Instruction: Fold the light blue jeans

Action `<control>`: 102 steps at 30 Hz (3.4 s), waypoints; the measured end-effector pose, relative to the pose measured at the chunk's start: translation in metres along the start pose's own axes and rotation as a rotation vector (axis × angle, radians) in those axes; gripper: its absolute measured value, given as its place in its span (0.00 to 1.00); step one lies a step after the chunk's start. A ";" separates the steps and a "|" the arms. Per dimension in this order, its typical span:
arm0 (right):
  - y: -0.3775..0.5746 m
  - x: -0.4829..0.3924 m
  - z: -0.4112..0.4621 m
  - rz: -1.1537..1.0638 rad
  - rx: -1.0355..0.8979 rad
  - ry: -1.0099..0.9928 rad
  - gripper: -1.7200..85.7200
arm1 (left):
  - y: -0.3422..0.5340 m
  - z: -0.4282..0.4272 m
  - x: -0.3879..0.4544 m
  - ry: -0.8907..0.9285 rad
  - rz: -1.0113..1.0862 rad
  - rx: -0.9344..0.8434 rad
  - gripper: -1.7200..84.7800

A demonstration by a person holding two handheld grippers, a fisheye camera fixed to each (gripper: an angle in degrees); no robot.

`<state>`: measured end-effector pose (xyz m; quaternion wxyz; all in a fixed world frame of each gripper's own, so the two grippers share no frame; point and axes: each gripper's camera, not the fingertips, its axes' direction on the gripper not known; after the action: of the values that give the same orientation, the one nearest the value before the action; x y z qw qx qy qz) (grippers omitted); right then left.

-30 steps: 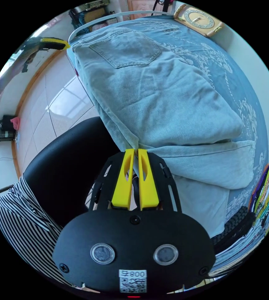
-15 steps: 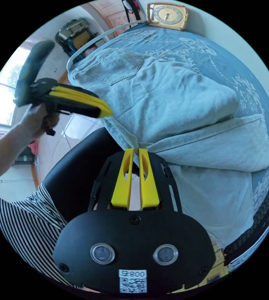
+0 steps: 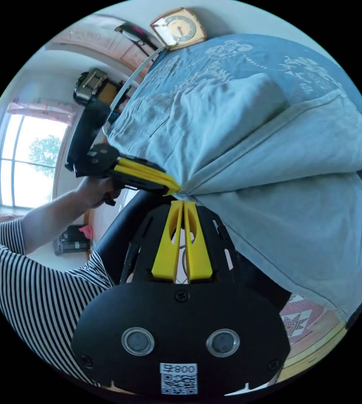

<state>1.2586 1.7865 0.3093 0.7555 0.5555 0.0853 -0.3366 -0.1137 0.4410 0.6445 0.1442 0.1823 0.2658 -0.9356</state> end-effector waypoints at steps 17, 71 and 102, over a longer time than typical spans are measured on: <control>-0.176 0.197 -0.077 0.326 0.146 0.403 0.12 | -0.074 0.109 0.031 -0.016 -0.001 0.063 0.07; 0.560 0.359 0.057 0.834 0.723 -0.324 0.04 | -0.285 0.452 0.254 -0.249 0.354 -0.178 0.03; 0.584 0.353 0.011 0.787 0.921 -0.290 0.04 | -0.638 0.521 0.330 -0.110 0.567 -0.038 0.03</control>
<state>1.8764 1.7213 0.5927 0.5098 0.7627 -0.3832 -0.1073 -0.7795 0.6186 1.2035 0.4173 0.1957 0.2135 -0.8614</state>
